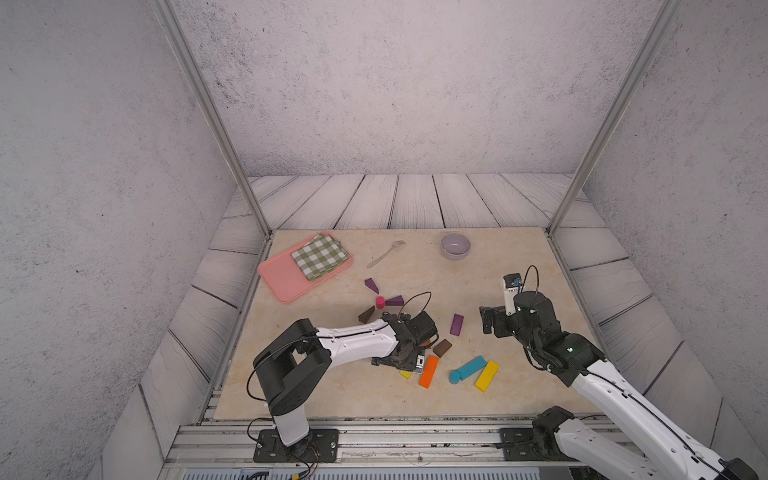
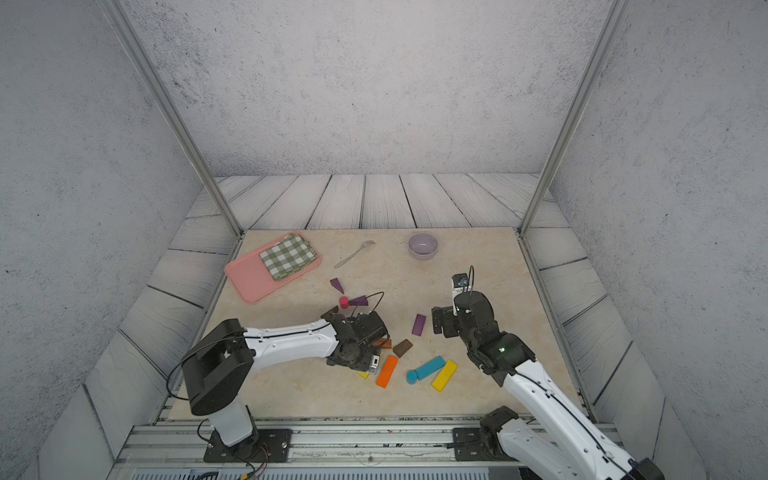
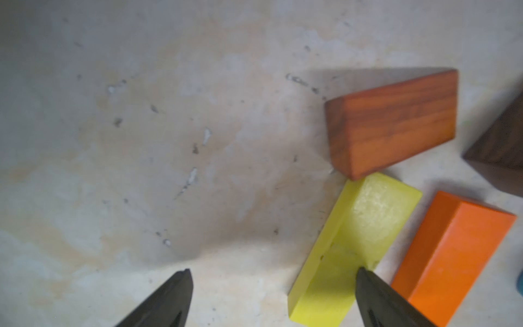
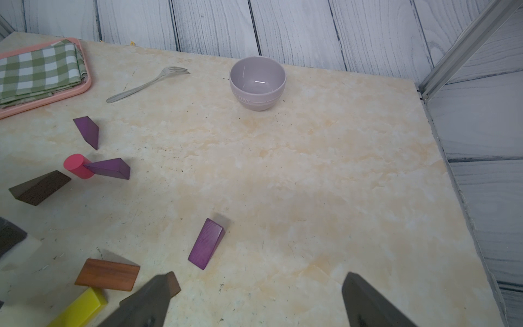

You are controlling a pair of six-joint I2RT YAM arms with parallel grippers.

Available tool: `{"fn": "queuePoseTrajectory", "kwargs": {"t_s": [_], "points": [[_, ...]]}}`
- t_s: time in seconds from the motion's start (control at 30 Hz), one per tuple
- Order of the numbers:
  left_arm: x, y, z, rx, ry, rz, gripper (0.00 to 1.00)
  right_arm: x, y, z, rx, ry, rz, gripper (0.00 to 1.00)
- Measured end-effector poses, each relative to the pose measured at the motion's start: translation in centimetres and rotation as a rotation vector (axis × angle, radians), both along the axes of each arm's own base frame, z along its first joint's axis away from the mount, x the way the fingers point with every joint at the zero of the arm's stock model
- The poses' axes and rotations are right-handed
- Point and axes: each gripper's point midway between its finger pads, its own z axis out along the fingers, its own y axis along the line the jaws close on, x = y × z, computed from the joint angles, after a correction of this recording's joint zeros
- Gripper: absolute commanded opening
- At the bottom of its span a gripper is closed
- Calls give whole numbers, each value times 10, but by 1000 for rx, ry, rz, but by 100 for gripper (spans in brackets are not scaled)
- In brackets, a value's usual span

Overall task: Assemble a small pinwheel with building blocks
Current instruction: Adjust the building block at the center of the board, then pick up the building block from the center of the board.

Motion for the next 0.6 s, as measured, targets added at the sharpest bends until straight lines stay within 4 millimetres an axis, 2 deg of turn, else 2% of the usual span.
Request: {"fn": "queuePoseTrajectory", "kwargs": {"t_s": [0.17, 0.37, 0.47, 0.5, 0.53, 0.6], "points": [[1, 8, 3, 14, -7, -13, 96, 0, 0, 0, 1, -2, 0, 99], [1, -2, 15, -10, -23, -133, 96, 0, 1, 0, 5, -2, 4, 99], [2, -13, 21, -42, -21, -186, 90, 1, 2, 0, 8, -5, 6, 99], [2, -16, 21, -50, -17, -202, 85, 1, 2, 0, 9, -6, 7, 99], [2, -19, 20, -55, -10, -213, 79, 1, 2, 0, 9, -6, 7, 99], [0, -21, 14, -49, 6, -238, 75, 1, 2, 0, 10, -7, 7, 99]]}}
